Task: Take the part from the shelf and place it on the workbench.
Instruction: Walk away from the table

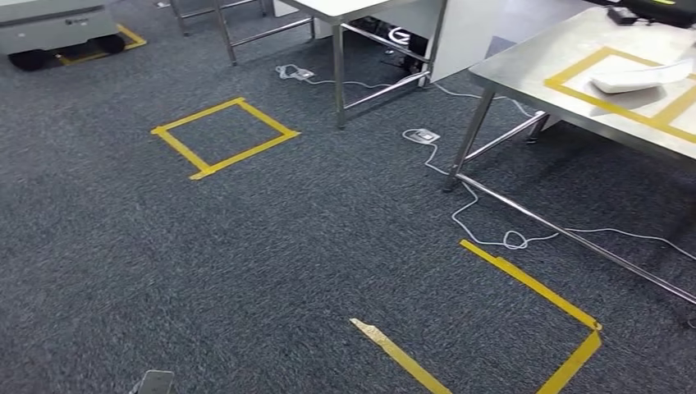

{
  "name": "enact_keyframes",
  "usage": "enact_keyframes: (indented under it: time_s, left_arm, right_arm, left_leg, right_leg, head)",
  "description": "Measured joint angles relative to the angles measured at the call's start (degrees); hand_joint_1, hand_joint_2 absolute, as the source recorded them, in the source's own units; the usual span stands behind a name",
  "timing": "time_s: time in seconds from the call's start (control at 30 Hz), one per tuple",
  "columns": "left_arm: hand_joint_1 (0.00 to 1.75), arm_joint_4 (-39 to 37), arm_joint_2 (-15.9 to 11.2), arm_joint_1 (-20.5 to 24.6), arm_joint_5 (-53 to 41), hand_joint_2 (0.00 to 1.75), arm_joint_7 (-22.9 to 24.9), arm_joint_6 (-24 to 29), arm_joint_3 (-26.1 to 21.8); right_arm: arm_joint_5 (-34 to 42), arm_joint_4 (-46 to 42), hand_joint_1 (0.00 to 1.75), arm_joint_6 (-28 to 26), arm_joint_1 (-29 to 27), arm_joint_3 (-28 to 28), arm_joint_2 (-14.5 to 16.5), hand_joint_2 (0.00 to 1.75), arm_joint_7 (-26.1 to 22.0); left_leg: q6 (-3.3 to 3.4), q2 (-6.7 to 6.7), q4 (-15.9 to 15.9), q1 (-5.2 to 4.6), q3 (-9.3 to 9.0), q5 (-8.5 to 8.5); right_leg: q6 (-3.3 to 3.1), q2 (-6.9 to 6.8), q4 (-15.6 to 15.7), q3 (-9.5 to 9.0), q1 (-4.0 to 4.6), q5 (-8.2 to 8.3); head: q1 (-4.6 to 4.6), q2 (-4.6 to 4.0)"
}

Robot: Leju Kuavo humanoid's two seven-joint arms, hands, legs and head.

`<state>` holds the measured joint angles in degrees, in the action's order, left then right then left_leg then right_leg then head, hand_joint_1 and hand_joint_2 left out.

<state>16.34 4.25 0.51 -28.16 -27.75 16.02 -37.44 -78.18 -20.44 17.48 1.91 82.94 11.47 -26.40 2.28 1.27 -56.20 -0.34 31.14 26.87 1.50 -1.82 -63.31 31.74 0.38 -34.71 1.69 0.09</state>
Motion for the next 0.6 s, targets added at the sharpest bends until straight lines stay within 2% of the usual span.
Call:
enact_keyframes:
  time_s: [0.03, 0.07, 0.1, 0.13, 0.17, 0.2, 0.23, 0.27, 0.3, 0.33, 0.37, 0.4, 0.47, 0.53, 0.57, 0.6]
  left_arm:
    - [0.00, 0.0, 0.1, 0.2, -0.2, 0.00, 0.0, 0.0, 0.0]
    - [0.00, 0.0, 0.3, 0.2, -0.3, 0.00, 0.0, 0.0, 0.0]
    - [0.00, -0.1, 0.4, 0.2, -0.4, 0.00, 0.0, 0.0, 0.0]
    - [0.00, -0.1, 0.5, 0.2, -0.5, 0.00, 0.0, 0.1, 0.0]
    - [0.00, -0.1, 0.6, 0.1, -0.6, 0.00, 0.0, 0.1, 0.0]
    - [0.00, -0.2, 0.7, 0.2, -0.6, 0.00, 0.0, 0.1, 0.0]
    - [0.00, -0.2, 0.8, 0.3, -0.6, 0.00, 0.0, 0.1, 0.0]
    - [0.00, -0.2, 0.8, 0.4, -0.6, 0.00, 0.0, 0.1, 0.0]
    - [0.00, -0.2, 0.9, 0.5, -0.6, 0.00, -0.1, 0.1, 0.0]
    - [0.00, -0.2, 0.9, 0.5, -0.6, 0.00, -0.1, 0.2, 0.0]
    - [0.00, -0.2, 0.9, 0.5, -0.6, 0.00, -0.1, 0.2, 0.0]
    - [0.00, -0.2, 0.8, 0.4, -0.5, 0.00, -0.2, 0.3, 0.0]
    - [0.00, -0.3, 0.8, 0.3, 0.1, 0.00, -0.3, 0.0, 0.0]
    - [0.00, -0.3, 0.8, 0.5, 1.0, 0.00, -0.5, -0.5, -0.2]
    - [0.00, -0.3, 0.9, 0.6, 1.4, 0.00, -0.6, -0.9, -0.3]
    - [0.00, -0.3, 0.9, 0.7, 1.9, 0.00, -0.7, -1.2, -0.4]
  right_arm:
    - [0.0, 0.0, 0.00, 0.0, -0.1, 0.0, 0.0, 0.00, 0.0]
    - [0.0, 0.0, 0.00, 0.0, -0.2, 0.0, 0.0, 0.00, 0.0]
    - [0.0, 0.0, 0.00, 0.1, -0.3, 0.0, 0.0, 0.00, 0.0]
    - [0.0, 0.0, 0.00, 0.1, -0.3, 0.0, 0.0, 0.00, 0.0]
    - [0.0, -0.1, 0.00, 0.1, -0.3, 0.0, 0.0, 0.00, 0.0]
    - [0.0, -0.1, 0.00, 0.1, -0.3, 0.0, 0.0, 0.00, 0.0]
    - [0.0, -0.1, 0.00, 0.1, -0.2, 0.0, 0.0, 0.00, 0.0]
    - [0.0, -0.2, 0.00, 0.1, -0.2, 0.0, 0.0, 0.00, 0.0]
    - [0.0, -0.2, 0.00, 0.1, -0.2, 0.0, 0.0, 0.00, 0.0]
    - [0.0, -0.3, 0.00, 0.1, -0.2, 0.0, 0.0, 0.00, 0.0]
    - [0.0, -0.3, 0.00, 0.2, -0.2, 0.0, 0.0, 0.00, 0.0]
    - [0.0, -0.4, 0.00, 0.2, -0.2, 0.0, 0.0, 0.00, 0.0]
    - [0.0, -0.5, 0.00, 0.3, -0.1, 0.0, 0.1, 0.00, 0.0]
    - [0.0, -0.6, 0.00, 0.4, -0.2, 0.0, 0.1, 0.00, 0.0]
    - [0.0, -0.6, 0.00, 0.4, -0.2, 0.0, 0.1, 0.00, 0.0]
    - [0.0, -0.6, 0.00, 0.4, -0.3, 0.0, 0.1, 0.00, 0.0]
  left_leg:
    - [0.15, -0.78, 0.0, 0.00, 0.19, -0.10]
    - [0.19, -1.59, -0.1, -0.01, 0.31, -0.17]
    - [0.20, -2.40, -0.1, -0.03, 0.37, -0.22]
    - [0.16, -3.19, -0.1, -0.03, 0.36, -0.25]
    - [0.12, -3.97, -0.2, -0.03, 0.29, -0.27]
    - [0.05, -4.73, -0.2, -0.02, 0.23, -0.27]
    - [-0.13, -5.48, -0.3, -0.08, 0.27, -0.26]
    - [-0.38, -6.18, -0.5, -0.11, 0.42, -0.30]
    - [-0.70, -6.81, -0.5, -0.08, 0.66, -0.38]
    - [-1.10, -7.41, -0.6, -0.02, 0.94, -0.54]
    - [-1.46, -7.98, -0.6, 0.10, 1.19, -0.72]
    - [-1.77, -7.85, -0.8, 0.16, 1.38, -0.64]
    - [-2.32, -5.51, -3.4, 0.11, 2.59, 1.11]
    - [-2.82, -2.66, -9.9, 0.25, 5.58, 4.73]
    - [-3.04, -2.16, -13.3, 0.41, 7.19, 6.20]
    - [-3.20, -1.92, -15.6, 0.56, 8.21, 6.83]
  right_leg:
    - [0.10, 1.04, -4.3, 2.00, -0.12, -1.92]
    - [0.17, 1.47, -7.8, 3.79, -0.17, -3.09]
    - [0.19, 1.66, -9.9, 4.92, -0.19, -3.25]
    - [0.17, 1.77, -9.4, 4.90, -0.20, -2.12]
    - [0.10, 2.04, -6.6, 3.75, -0.25, 0.00]
    - [-0.02, 2.86, -2.5, 1.94, -0.34, 2.41]
    - [-0.16, 4.15, 1.6, 0.13, -0.49, 4.13]
    - [-0.31, 5.25, 4.7, -1.25, -0.62, 5.13]
    - [-0.45, 6.03, 6.4, -2.07, -0.67, 5.36]
    - [-0.61, 6.14, 6.9, -2.36, -0.64, 5.15]
    - [-0.83, 5.62, 7.0, -2.49, -0.58, 5.21]
    - [-1.14, 4.98, 7.2, -2.69, -0.62, 5.38]
    - [-1.73, 3.53, 7.7, -2.96, -0.75, 5.66]
    - [-2.09, 1.85, 7.8, -3.09, -0.65, 5.62]
    - [-2.21, 0.94, 7.8, -3.06, -0.56, 5.54]
    - [-2.23, 0.06, 7.8, -3.00, -0.48, 5.46]
  head:
    - [-0.05, 0.00]
    - [-0.04, 0.00]
    - [-0.03, 0.00]
    - [-0.03, 0.00]
    - [-0.02, 0.00]
    - [-0.03, 0.00]
    - [-0.02, 0.00]
    - [-0.01, 0.00]
    - [0.01, 0.00]
    - [0.03, 0.00]
    - [0.05, 0.00]
    - [0.05, 0.00]
    - [0.37, 0.00]
    - [0.74, 0.00]
    - [0.83, 0.00]
    - [0.81, 0.00]
